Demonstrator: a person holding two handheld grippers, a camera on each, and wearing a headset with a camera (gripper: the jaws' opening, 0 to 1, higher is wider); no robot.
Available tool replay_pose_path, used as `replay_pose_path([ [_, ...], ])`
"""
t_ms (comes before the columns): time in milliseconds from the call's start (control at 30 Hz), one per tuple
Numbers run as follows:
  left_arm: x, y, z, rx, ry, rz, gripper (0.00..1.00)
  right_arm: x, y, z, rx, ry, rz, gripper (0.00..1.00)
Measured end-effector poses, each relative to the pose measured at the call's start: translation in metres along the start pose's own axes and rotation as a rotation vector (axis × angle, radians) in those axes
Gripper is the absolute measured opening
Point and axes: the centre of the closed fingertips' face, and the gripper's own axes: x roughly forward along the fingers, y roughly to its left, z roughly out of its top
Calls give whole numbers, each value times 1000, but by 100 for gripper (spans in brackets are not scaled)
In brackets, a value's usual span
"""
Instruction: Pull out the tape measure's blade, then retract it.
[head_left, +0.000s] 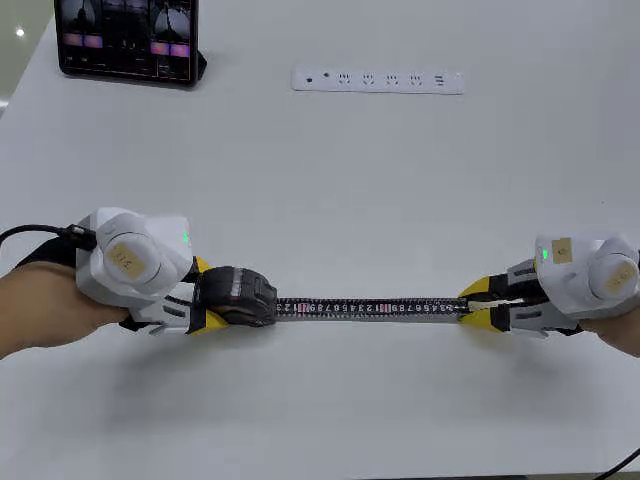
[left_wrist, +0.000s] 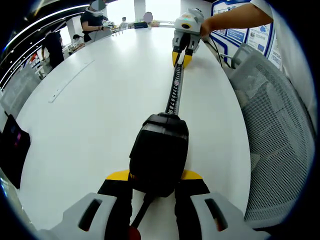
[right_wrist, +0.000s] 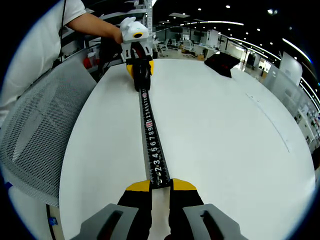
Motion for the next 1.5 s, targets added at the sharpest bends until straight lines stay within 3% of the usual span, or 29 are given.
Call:
replay_pose_path([
  [633, 1, 0, 0, 2, -2, 10, 28, 0, 3, 0, 16, 23, 8, 9],
  [1300, 1, 1, 0, -9, 6, 13, 28, -2, 1, -5, -42, 94, 17, 11],
  [1500, 1, 2, 0, -9, 8, 17, 29, -4, 2, -3, -12, 89, 5, 12],
])
